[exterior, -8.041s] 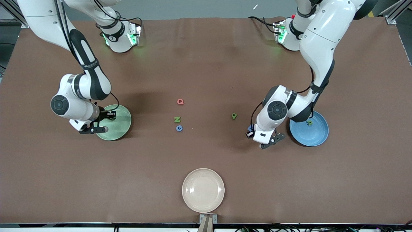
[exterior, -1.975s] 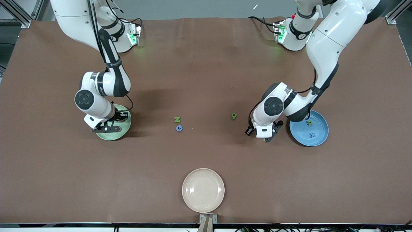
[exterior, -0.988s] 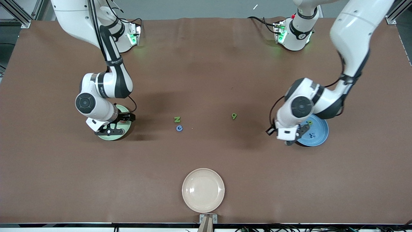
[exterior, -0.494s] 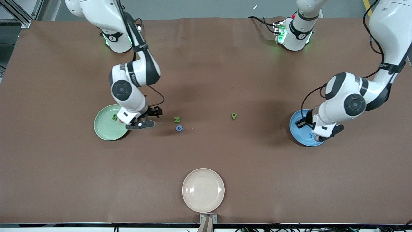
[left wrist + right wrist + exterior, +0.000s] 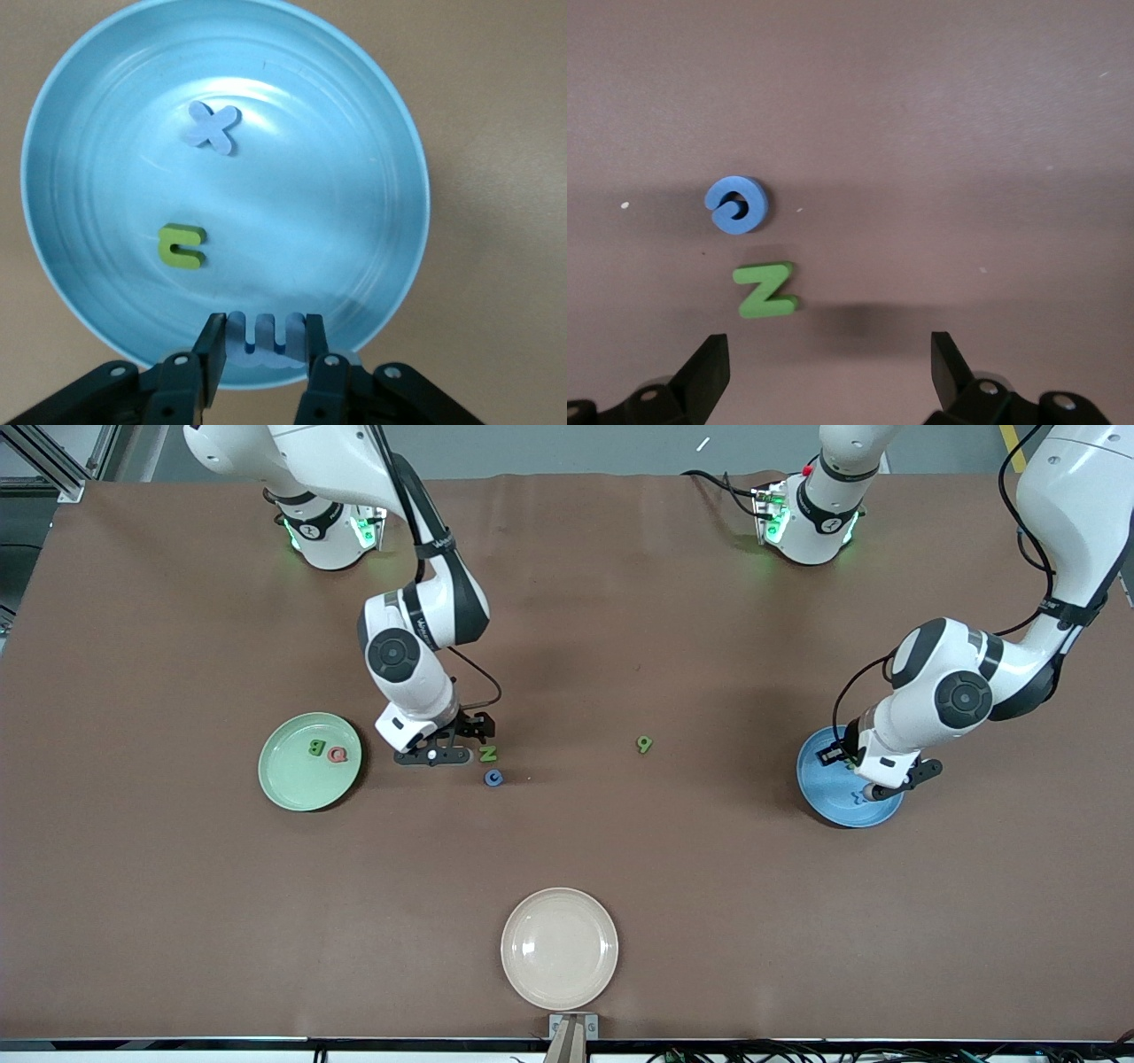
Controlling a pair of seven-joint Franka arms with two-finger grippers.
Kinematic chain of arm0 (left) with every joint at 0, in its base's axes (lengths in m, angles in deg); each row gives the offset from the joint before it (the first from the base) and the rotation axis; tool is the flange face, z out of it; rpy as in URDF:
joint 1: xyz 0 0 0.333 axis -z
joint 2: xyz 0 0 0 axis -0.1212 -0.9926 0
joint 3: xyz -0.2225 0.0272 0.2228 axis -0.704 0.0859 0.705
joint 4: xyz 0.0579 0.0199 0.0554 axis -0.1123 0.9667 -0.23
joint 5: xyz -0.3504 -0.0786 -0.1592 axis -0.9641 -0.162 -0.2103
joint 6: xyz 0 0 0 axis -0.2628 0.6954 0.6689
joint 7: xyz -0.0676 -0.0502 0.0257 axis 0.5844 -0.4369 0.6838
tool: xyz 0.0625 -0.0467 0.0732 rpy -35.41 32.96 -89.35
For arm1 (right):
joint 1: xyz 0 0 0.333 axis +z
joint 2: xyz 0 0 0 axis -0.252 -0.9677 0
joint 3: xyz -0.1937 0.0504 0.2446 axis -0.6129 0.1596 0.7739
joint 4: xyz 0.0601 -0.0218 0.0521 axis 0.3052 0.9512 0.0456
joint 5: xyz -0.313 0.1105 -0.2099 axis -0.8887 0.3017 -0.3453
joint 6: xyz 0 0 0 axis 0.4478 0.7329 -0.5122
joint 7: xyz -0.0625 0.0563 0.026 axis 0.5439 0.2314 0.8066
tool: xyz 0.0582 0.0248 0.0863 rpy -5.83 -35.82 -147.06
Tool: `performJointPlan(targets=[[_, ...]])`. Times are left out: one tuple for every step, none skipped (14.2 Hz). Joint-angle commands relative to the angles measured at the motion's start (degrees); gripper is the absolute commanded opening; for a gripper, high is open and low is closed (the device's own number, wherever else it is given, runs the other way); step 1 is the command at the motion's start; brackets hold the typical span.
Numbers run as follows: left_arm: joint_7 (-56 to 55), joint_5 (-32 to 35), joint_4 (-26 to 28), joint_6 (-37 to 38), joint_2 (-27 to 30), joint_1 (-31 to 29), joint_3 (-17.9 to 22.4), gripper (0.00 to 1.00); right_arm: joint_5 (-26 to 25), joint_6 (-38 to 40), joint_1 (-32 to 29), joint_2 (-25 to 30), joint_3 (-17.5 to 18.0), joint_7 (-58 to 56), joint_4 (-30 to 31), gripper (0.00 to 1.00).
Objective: Sort upper and lower case letters into plates
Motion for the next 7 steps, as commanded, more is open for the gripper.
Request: performJointPlan(targets=[[-0.9,3.6,1.1,-1.8,-1.4,-1.1,0.3,0.2,2.4,-0.6,2.3,-3.7,-0.6,4.0,-3.4,1.0],[-0.9,4.3,1.1,-1.8,-2.1,-1.1,0.4,0.2,4.0,-1.3,3.3,-4.9,-0.3,4.8,-4.2,1.0],[-1.0,5.3,1.1,-1.9,-2.7,-1.1,1.0,0.2,5.3,-2.7,3.9,-5.7,-0.1,4.8,-4.4,0.98],[-1.2,6.2,1.0,-2.2,-3.3,-1.0,1.7,0.2,5.4,-4.3,4.4,-6.4,-0.1,4.7,-4.4,0.94],[-1.9,7.1,1.0,-2.7,-3.9,-1.1,1.8,0.2,5.4,-5.1,4.8,-7.1,-0.1,4.5,-4.4,0.92],[-2.7,7.7,1.0,-2.9,-4.4,-1.0,1.8,0.2,5.3,-5.6,4.8,-7.7,-0.1,4.0,-4.5,0.89],[-3.3,8.2,1.0,-2.9,-4.5,-1.0,1.9,0.2,5.0,-6.1,4.8,-8.2,-0.1,3.9,-4.8,0.86]])
